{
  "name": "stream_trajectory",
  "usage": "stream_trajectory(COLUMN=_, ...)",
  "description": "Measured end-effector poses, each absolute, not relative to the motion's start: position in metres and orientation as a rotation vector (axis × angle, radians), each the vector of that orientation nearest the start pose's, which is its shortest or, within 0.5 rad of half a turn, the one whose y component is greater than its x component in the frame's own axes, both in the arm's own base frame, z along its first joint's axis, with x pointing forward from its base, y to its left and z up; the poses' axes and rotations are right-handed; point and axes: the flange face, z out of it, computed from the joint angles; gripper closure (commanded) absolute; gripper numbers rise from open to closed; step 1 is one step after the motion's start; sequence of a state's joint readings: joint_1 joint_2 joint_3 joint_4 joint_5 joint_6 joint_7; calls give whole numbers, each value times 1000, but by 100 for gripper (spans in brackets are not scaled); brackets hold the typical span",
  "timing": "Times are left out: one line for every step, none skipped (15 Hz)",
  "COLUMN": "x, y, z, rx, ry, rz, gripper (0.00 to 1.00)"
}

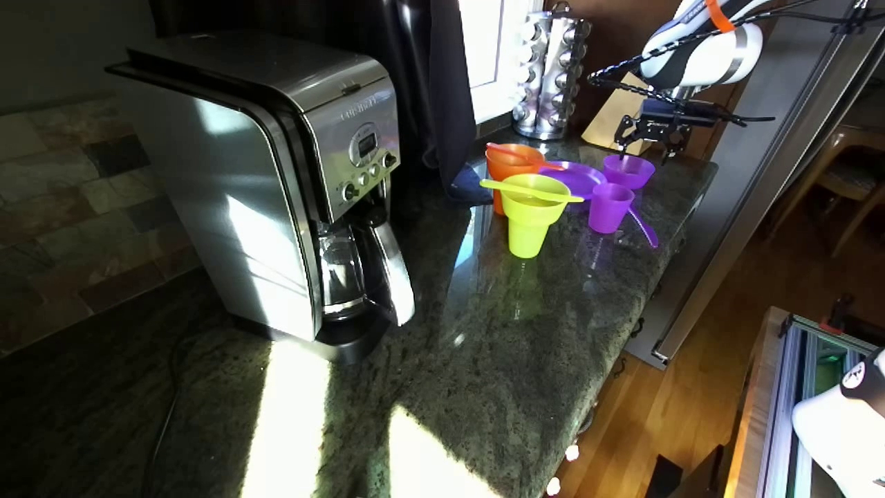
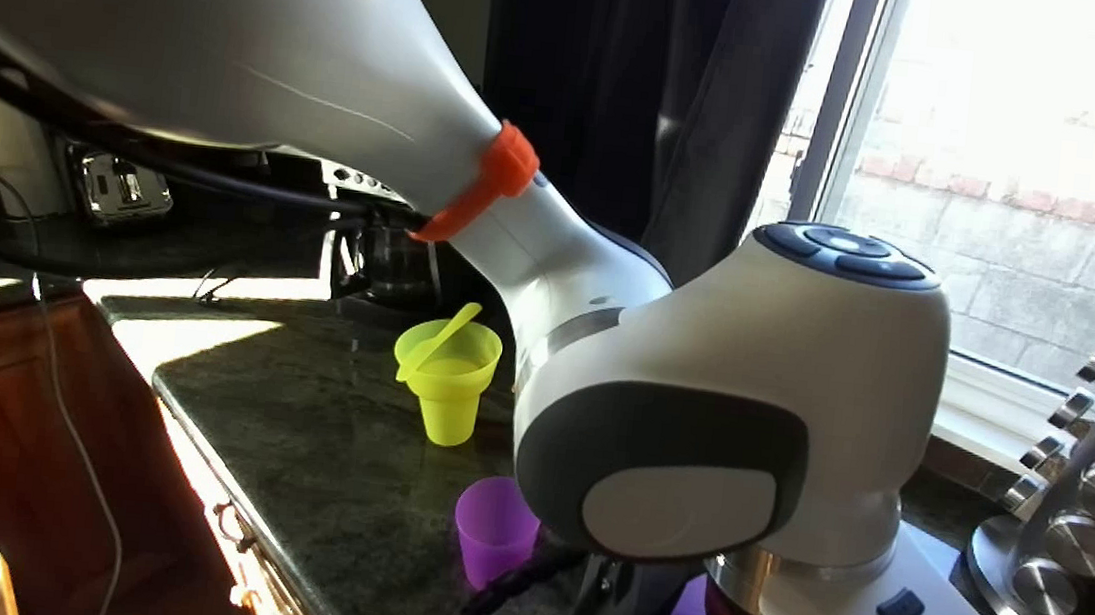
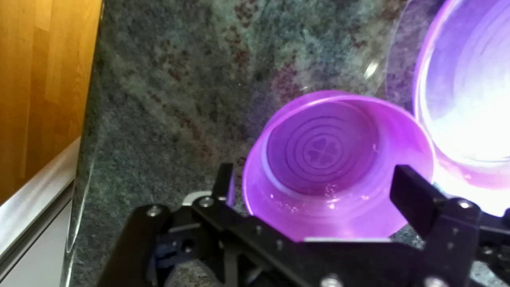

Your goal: Stack the purple items on top of each other

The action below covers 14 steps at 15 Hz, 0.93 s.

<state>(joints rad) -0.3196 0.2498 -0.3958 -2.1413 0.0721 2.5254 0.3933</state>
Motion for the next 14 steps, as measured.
stream_trajectory(x=440, y=-382, z=308, rx=-2688, ry=1752, rz=-225, gripper=1)
stream_trajectory(x=439, y=-384, z=305, rx=-2684, ry=1764, rz=-217, gripper=12)
stream_trajectory(x=438, y=-385, z=303, rx=-2680, ry=1775, rz=-208, gripper=24)
stream_trajectory(x=438, y=-386, z=300, rx=-2677, ry=1782, rz=-201, gripper=30)
stream_trajectory(x=438, y=-387, z=298, rx=-2677, ry=1786, rz=-192, gripper=38)
stream_trajectory(x=439, y=-387, z=295, rx=-2677, ry=1789, rz=-182, gripper=45)
stream_trajectory(x=439, y=-387, z=293, rx=-2677, ry=1792, rz=-171, gripper=55)
stream_trajectory(x=440, y=-387, z=291, rx=-2677, ry=1795, rz=-163, gripper=62)
stream_trajectory(x=440, y=-387, z=288, rx=-2678, ry=1798, rz=-156, gripper=70)
stream_trajectory(x=440, y=-387, z=285, rx=-2678, ry=1800, rz=-148, gripper=77)
stream_trajectory(x=439, y=-387, z=283, rx=-2678, ry=1802, rz=-142, gripper=84)
stream_trajectory(x=439, y=-387, z=282, rx=-2678, ry=1803, rz=-138, gripper=92)
stream_trajectory(x=439, y=-387, z=281, rx=-2678, ry=1803, rz=-135, gripper=99)
stream_trajectory(x=439, y=-387, z=282, rx=-2678, ry=1803, rz=-135, gripper=100)
